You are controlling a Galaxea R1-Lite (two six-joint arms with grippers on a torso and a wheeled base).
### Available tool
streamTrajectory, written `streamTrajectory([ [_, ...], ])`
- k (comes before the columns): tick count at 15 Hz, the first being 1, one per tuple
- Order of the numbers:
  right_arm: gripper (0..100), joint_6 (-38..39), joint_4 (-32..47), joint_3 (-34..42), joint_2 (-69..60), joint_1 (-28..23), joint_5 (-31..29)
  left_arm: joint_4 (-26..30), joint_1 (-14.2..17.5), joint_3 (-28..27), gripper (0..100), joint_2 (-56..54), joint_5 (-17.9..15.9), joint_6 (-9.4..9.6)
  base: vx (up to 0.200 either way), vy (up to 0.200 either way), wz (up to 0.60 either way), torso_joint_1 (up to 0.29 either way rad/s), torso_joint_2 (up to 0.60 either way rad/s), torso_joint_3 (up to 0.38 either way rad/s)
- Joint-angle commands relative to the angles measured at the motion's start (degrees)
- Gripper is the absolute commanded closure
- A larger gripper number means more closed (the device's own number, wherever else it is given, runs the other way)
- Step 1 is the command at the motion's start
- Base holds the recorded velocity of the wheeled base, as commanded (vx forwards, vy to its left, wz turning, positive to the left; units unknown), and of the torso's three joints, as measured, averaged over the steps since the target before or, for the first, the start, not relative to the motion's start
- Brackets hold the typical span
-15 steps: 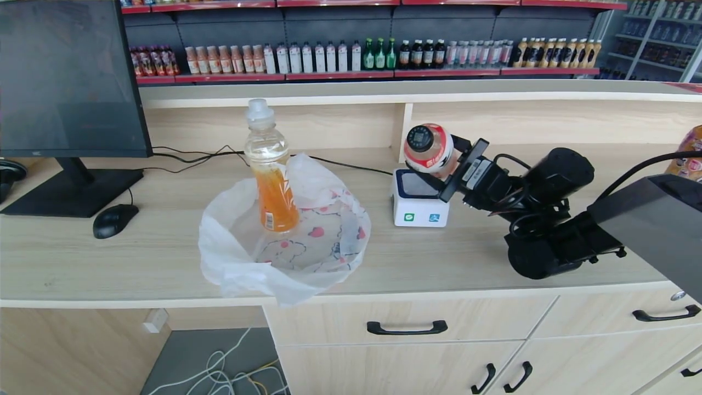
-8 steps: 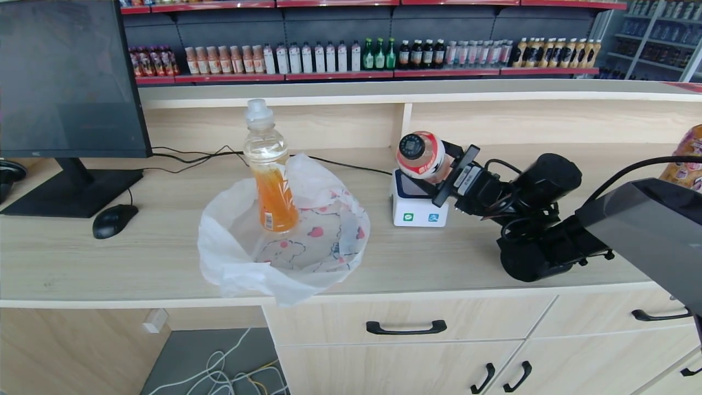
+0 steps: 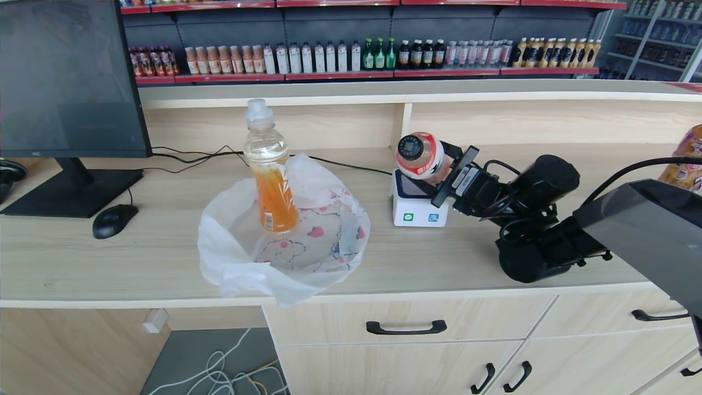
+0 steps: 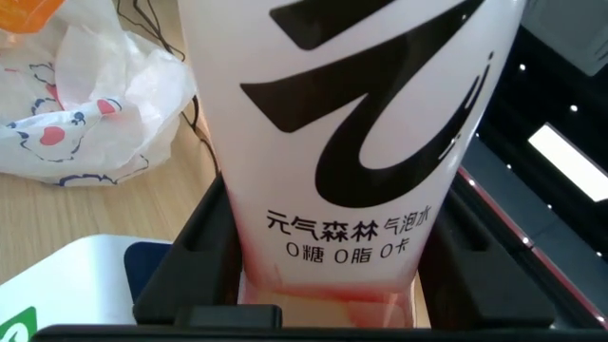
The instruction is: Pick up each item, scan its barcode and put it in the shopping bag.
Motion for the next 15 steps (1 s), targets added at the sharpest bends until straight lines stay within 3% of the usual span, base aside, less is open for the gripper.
streamTrajectory([
  [1,100,0.0,0.1,0.0,0.2,0.1,0.0,0.0,0.0,0.0,0,0.0,0.0,-0.01,0.0,0.0,0.0,0.0,0.0,0.0],
  [5,100,0.1,0.1,0.1,0.1,0.1,-0.5,0.0,0.0,0.0,0,0.0,0.0,-0.01,0.0,0.0,0.0,0.0,0.0,0.0],
  [12,100,0.5,0.1,2.7,-0.9,5.1,-7.3,0.0,0.0,0.0,0,0.0,0.0,-0.09,0.0,0.0,0.0,0.0,0.0,0.0],
  [15,100,1.3,0.1,5.0,-4.2,5.4,-9.9,0.1,0.0,0.0,0,0.0,0.1,-2.91,0.0,0.0,0.0,0.0,0.0,0.0],
])
